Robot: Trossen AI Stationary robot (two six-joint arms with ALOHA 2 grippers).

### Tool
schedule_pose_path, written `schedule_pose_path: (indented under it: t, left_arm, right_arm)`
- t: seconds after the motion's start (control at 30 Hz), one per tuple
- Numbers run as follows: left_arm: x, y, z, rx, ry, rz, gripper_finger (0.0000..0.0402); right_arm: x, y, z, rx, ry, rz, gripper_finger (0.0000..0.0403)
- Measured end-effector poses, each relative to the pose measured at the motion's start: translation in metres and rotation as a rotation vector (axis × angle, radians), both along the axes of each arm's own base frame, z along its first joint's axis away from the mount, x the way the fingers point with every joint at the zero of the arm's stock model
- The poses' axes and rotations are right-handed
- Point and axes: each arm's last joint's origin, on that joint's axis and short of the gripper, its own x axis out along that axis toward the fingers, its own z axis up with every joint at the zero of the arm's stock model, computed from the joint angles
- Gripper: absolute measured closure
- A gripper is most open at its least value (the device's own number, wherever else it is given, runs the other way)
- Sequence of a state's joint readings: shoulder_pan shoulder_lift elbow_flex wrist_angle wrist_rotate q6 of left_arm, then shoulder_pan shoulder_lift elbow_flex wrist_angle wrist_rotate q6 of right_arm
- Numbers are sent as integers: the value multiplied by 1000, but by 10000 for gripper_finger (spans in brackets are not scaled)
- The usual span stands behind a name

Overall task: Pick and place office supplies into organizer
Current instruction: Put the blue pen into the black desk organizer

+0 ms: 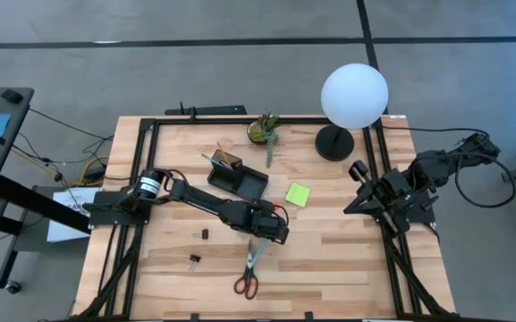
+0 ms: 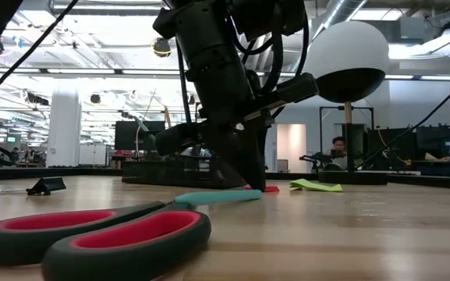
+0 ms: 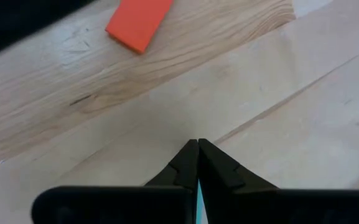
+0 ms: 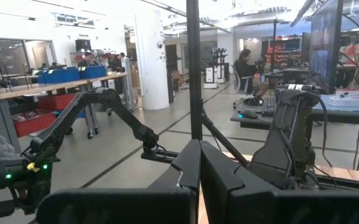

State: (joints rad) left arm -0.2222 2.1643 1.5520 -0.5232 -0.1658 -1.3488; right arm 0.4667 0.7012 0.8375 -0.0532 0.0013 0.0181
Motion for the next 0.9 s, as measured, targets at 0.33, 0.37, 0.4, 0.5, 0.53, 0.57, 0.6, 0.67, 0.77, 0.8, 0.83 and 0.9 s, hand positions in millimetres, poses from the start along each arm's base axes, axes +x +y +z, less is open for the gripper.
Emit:
schedule_pose_path:
  t: [0.33,0.37,0.4,0.5,0.53,0.57,0.6,0.67,0.77,0.8,0.83,0.9]
  left_arm:
    - [0,0,0,-1,2,-10,308]
    - [0,0,0,0,1,-9,296]
    - [0,0,0,1,1,-8,286]
    - [0,1,0,21,-6,1,266]
    - [0,1,0,28,-8,2,263]
    - [1,1,0,35,-9,3,262]
    - [2,2,-3,41,-15,4,262]
    - [4,1,-6,37,-18,-5,265]
    - [8,-2,-11,22,-26,-32,275]
    - [7,-3,-11,24,-24,-35,278]
    - [7,-4,-12,33,-21,-34,281]
    - [4,-6,-9,46,-8,-30,287]
  right_arm:
    - [0,0,0,-1,0,0,403]
    - [0,0,0,-1,0,0,403]
    - [0,0,0,-1,0,0,403]
    - [0,0,0,-1,0,0,403]
    - [0,0,0,-1,0,0,403]
    - [0,0,0,-1,0,0,403]
    - [0,0,0,0,0,0,403]
    - [0,0,0,-1,1,0,403]
    - [0,0,-1,-5,9,1,403]
    - [0,0,-2,-7,14,0,403]
    - [0,0,-2,-11,22,1,403]
    - [0,0,-4,-17,34,0,403]
